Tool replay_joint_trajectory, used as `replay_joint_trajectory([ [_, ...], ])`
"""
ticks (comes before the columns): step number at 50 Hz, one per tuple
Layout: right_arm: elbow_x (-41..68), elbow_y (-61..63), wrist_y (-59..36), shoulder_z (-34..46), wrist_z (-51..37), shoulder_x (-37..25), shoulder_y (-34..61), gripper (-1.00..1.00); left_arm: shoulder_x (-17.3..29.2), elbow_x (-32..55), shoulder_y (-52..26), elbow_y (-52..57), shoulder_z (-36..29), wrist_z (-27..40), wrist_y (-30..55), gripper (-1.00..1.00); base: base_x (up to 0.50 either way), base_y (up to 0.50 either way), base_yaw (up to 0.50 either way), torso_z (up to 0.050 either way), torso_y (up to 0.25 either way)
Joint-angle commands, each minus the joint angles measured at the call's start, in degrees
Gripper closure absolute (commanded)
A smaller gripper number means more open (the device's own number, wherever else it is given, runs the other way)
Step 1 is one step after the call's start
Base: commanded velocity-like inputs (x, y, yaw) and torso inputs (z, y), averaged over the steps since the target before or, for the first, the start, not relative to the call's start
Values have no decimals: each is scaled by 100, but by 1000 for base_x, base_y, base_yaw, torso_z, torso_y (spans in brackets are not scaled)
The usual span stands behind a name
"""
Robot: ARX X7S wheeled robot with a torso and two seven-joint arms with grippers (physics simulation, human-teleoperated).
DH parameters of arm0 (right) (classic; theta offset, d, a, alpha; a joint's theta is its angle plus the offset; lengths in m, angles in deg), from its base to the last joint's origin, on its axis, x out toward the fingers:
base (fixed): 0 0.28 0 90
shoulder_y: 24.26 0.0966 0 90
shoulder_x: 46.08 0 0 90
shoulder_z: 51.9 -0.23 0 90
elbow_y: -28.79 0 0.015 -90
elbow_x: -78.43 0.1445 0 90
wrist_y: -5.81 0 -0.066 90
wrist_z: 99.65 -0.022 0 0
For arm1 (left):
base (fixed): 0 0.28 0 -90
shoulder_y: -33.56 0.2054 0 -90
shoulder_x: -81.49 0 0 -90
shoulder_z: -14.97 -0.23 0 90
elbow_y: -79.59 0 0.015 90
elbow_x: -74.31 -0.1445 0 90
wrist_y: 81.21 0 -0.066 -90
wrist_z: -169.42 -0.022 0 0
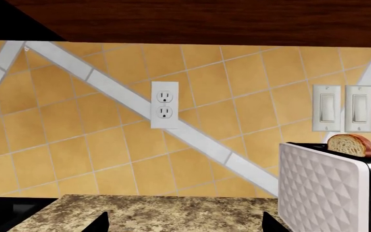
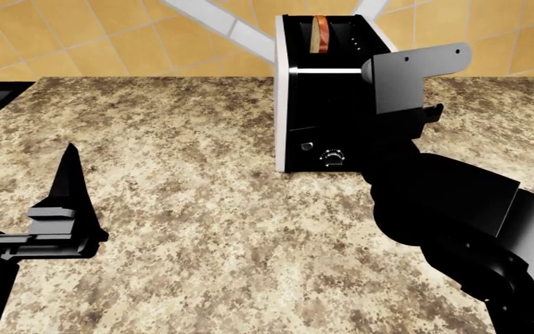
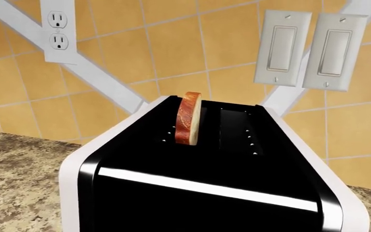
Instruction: Push down the lever of the toaster to turn it on.
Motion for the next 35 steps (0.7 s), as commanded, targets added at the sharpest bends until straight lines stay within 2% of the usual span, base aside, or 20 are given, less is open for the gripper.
replay_joint_trajectory([
  [1,865,-893,-94,394,219,73,-294,100,-1,18,-20,3,2,8,14,-100,14,0,0,0,0],
  [35,1369,-1169,-352,546,568,86,-642,100,-28,50,-185,35,-86,33,139,-100,3,1,2,-2,0],
])
